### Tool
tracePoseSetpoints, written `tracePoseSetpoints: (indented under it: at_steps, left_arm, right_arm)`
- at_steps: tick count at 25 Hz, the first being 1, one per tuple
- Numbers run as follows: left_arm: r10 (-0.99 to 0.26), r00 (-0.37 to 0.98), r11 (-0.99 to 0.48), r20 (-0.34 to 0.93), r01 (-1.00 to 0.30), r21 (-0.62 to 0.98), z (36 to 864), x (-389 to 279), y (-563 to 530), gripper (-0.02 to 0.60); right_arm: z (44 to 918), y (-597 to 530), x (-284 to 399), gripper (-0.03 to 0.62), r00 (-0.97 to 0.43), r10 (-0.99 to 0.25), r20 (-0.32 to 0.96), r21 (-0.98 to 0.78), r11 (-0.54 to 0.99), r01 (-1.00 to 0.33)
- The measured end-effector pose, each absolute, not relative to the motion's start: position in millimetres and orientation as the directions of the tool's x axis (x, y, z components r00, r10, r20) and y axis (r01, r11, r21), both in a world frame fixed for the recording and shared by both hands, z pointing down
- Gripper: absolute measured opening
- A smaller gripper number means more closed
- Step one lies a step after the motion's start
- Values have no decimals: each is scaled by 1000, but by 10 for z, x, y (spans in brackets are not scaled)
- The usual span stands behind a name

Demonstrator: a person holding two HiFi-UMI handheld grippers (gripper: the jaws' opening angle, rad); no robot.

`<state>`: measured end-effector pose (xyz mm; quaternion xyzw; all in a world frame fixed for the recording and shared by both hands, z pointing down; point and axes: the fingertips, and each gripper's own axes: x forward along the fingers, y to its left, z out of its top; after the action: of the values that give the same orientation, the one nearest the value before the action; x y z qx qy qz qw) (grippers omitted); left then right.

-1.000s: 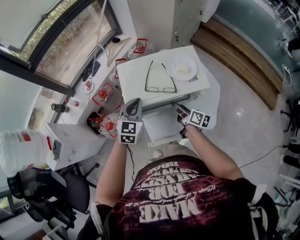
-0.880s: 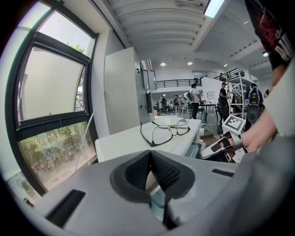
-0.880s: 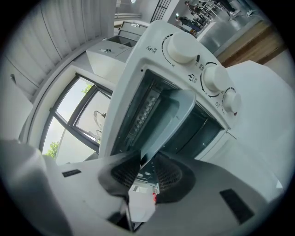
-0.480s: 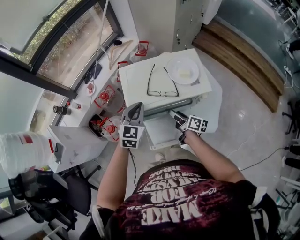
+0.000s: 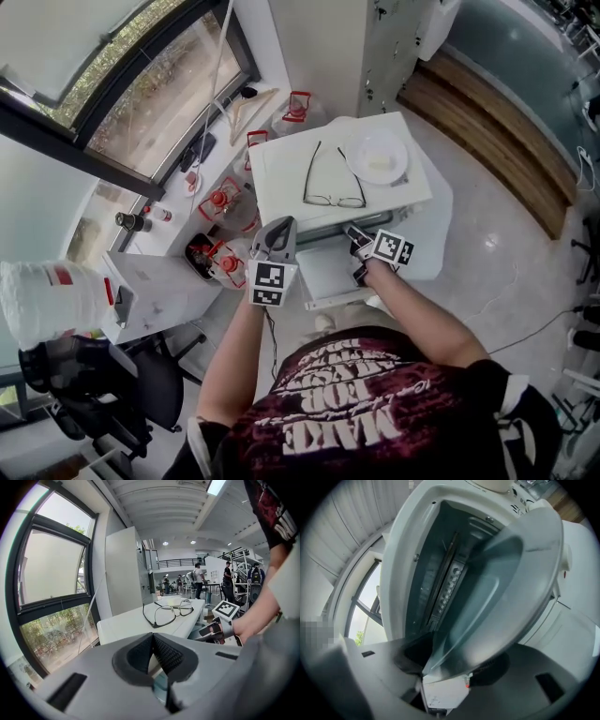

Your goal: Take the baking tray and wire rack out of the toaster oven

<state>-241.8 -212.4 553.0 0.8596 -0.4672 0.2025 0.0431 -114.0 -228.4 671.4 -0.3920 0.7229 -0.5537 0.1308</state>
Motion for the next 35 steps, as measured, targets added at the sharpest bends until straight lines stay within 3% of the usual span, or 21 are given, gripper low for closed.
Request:
tracePoseSetpoints:
  at_steps: [5,8,10,35]
  left_arm:
    - [-786,480,-561,390,-818,-123,5533,-2431,-2114,6]
    - [-786,479,-562,391,-816,-131,5554,-2434,-2109,6]
    - [-785,480,-565,391,-814,-135,5563,-2432,-2103,6]
    - [-740,559,-648,376,-742,-172,5586,-2394,-2029,6]
  right_arm:
    - [6797,-2385,-1093,219,-615,-751,240,-916,34,-400]
    - [6802,-2383,-1087,93,-609,-761,223,-926,29,-375]
    - [6779,-2362,-1092,43,-616,-763,197,-942,28,-335]
    - [6758,-1147,-902,20,-582,-799,152,-973,-17,-231]
